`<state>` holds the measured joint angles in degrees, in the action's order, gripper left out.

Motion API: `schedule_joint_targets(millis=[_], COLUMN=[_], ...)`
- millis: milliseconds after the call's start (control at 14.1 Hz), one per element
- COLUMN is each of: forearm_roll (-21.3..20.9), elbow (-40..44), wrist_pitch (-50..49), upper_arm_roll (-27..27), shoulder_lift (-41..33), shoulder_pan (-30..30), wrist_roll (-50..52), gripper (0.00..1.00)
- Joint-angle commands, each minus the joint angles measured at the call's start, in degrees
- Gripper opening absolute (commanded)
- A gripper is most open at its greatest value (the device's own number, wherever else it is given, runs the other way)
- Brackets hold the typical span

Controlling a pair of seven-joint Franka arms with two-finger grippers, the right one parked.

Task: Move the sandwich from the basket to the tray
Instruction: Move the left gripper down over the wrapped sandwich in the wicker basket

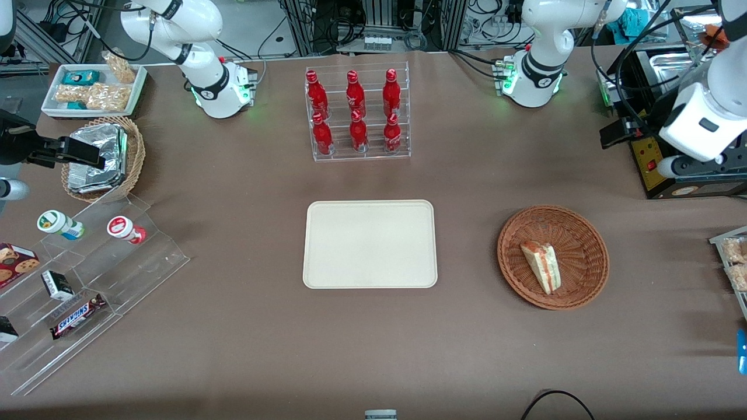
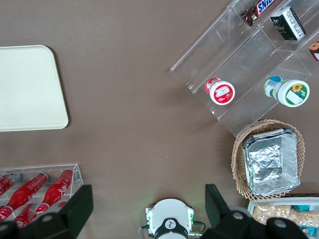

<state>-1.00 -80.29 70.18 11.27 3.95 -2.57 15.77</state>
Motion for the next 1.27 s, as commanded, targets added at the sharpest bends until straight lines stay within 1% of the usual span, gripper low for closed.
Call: schedule_joint_targets(millis=[0, 283, 566, 636, 778, 990, 1202], forearm_roll=[-1.37, -1.46, -1.64, -1.64, -1.90, -1.90, -1.55], elbow=[-2.24, -0.67, -1.53, -2.15, -2.33, -3.55, -12.67], wrist_pitch=[1.80, 2.85, 3.92, 4.44, 8.64, 15.75, 28.83], upper_arm_roll=[0.94, 0.77, 0.33, 0.33, 0.33, 0.33, 0.33], shoulder_lift=[-1.49, 1.40, 4.21, 5.87, 9.13, 13.79, 13.71], shoulder_pan=[-0.60, -0.60, -0.86, -1.90, -4.36, -6.04, -6.22], wrist_roll=[-0.65, -0.30, -0.04, 0.22, 2.50, 3.21, 4.00], gripper=[1.00, 1.00, 1.00, 1.00, 1.00, 1.00, 1.00])
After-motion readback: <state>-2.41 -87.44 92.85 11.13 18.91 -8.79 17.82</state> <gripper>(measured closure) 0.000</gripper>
